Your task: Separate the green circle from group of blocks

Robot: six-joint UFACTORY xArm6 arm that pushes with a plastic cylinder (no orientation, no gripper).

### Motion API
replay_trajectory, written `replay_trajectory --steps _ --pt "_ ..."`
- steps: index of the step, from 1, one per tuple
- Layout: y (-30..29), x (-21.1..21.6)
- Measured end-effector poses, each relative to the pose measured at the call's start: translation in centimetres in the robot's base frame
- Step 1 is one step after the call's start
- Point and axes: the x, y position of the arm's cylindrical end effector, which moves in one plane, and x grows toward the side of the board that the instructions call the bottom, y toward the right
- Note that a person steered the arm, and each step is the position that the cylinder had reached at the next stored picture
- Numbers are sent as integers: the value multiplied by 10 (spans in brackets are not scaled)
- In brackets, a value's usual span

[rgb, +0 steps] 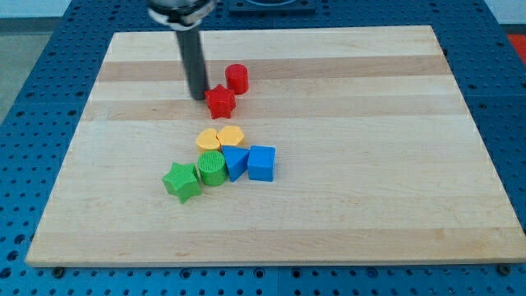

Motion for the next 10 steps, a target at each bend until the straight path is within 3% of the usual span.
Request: replay_trajectory --steps 1,2,4,7,8,10 --pt "-54 50" --pt "-29 133" --pt "-29 135" --pt "16 128" --pt "63 132" --pt "94 125"
